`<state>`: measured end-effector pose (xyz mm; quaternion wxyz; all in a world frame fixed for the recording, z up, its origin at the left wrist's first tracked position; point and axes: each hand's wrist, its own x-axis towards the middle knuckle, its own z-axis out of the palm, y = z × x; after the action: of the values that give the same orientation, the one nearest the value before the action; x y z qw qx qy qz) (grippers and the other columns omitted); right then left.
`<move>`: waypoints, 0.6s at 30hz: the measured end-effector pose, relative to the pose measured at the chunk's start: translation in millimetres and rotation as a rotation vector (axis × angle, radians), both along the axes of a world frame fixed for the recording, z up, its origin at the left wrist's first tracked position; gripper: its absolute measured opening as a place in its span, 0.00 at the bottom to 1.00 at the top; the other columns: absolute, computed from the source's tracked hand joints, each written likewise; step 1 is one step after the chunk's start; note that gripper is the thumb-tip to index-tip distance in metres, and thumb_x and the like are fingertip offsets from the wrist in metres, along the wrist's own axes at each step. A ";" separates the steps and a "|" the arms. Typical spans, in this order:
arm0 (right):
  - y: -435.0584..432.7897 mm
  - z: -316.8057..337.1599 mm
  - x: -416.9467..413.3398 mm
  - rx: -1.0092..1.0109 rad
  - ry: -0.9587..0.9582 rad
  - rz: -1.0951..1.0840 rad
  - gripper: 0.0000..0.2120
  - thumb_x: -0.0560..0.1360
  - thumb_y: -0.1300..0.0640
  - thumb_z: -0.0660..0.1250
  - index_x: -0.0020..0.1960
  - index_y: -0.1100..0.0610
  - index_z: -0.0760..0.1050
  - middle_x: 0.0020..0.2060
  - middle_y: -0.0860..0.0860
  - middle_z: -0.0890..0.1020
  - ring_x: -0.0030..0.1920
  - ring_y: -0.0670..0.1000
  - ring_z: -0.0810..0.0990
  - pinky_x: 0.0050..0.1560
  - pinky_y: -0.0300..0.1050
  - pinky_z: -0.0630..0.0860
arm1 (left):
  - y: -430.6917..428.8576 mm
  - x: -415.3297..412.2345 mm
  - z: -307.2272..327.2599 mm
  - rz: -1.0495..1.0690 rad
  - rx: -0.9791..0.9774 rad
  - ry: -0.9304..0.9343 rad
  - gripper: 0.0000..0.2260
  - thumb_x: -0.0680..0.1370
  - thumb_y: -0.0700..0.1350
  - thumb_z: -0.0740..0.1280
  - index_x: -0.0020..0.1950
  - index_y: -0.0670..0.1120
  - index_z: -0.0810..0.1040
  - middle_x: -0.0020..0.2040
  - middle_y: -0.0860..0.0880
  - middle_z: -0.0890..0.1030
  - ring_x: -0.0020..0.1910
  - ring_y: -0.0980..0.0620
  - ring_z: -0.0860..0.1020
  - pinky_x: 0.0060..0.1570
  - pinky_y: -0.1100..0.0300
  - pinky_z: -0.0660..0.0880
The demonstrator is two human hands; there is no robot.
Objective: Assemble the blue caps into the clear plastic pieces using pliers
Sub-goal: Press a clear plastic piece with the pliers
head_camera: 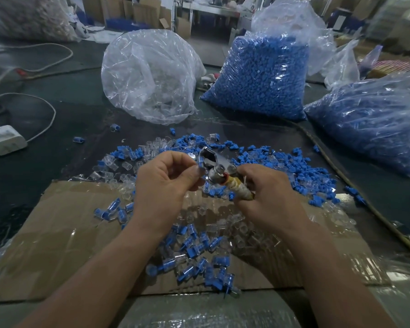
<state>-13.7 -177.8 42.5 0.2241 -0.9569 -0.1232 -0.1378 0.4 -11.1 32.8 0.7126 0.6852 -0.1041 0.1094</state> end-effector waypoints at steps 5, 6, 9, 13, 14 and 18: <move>-15.2 -4.5 9.3 0.089 -0.049 -0.158 0.10 0.67 0.62 0.70 0.47 0.55 0.75 0.34 0.41 0.71 0.35 0.41 0.69 0.35 0.34 0.65 | 12.2 5.4 5.7 -0.109 0.011 0.163 0.06 0.69 0.34 0.69 0.38 0.45 0.77 0.31 0.49 0.82 0.24 0.56 0.76 0.23 0.67 0.71; -18.6 -6.0 11.2 0.116 -0.038 -0.196 0.10 0.68 0.59 0.71 0.47 0.52 0.73 0.34 0.40 0.71 0.35 0.41 0.69 0.34 0.33 0.63 | 13.9 5.2 7.0 -0.198 0.060 0.190 0.05 0.68 0.36 0.70 0.37 0.45 0.78 0.31 0.48 0.82 0.24 0.56 0.75 0.23 0.68 0.70; -28.5 -10.4 16.5 0.137 0.038 -0.300 0.13 0.67 0.49 0.73 0.43 0.49 0.70 0.35 0.42 0.74 0.36 0.41 0.71 0.35 0.33 0.64 | 13.1 -0.9 9.2 -0.561 0.240 0.220 0.02 0.65 0.42 0.71 0.35 0.47 0.82 0.32 0.49 0.82 0.26 0.58 0.76 0.27 0.69 0.72; -37.0 -14.1 20.5 0.067 0.160 -0.395 0.16 0.66 0.44 0.73 0.45 0.51 0.71 0.34 0.41 0.71 0.36 0.42 0.70 0.35 0.39 0.64 | 3.4 -9.1 3.8 -0.781 0.508 0.132 0.11 0.69 0.38 0.73 0.35 0.55 0.83 0.33 0.57 0.82 0.30 0.61 0.76 0.32 0.69 0.72; -38.7 -15.1 21.4 0.050 0.184 -0.413 0.18 0.66 0.44 0.73 0.49 0.52 0.73 0.36 0.42 0.71 0.37 0.44 0.70 0.38 0.41 0.65 | 0.8 -10.1 2.5 -0.795 0.557 0.122 0.13 0.69 0.38 0.73 0.34 0.57 0.82 0.32 0.59 0.81 0.29 0.62 0.74 0.31 0.69 0.72; -43.0 -18.3 24.2 -0.016 0.249 -0.462 0.24 0.65 0.43 0.74 0.54 0.54 0.73 0.42 0.47 0.74 0.41 0.48 0.70 0.42 0.43 0.65 | -1.0 -11.9 0.9 -0.808 0.602 0.100 0.11 0.67 0.42 0.75 0.34 0.59 0.81 0.32 0.60 0.80 0.28 0.64 0.73 0.30 0.71 0.70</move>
<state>10.5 -220.8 24.2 0.1927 -0.9709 0.1260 -0.0654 -11.5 -12.1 33.7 0.4732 0.7696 -0.3534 -0.2428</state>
